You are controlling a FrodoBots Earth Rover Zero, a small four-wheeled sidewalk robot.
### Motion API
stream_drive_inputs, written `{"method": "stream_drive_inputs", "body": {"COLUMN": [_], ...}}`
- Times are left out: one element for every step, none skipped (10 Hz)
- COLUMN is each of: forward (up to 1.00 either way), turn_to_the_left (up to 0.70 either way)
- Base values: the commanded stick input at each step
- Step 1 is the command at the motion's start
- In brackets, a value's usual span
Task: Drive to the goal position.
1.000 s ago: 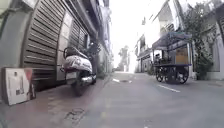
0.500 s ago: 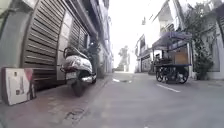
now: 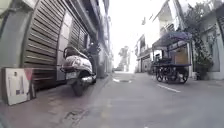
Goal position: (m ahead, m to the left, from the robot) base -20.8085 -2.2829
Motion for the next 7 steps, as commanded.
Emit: {"method": "stream_drive_inputs", "body": {"forward": [0.0, 0.0, 0.0, 0.0, 0.0, 0.0, 0.0], "turn_to_the_left": [-0.7, -0.7, -0.7, -0.7, -0.7, -0.7, -0.7]}}
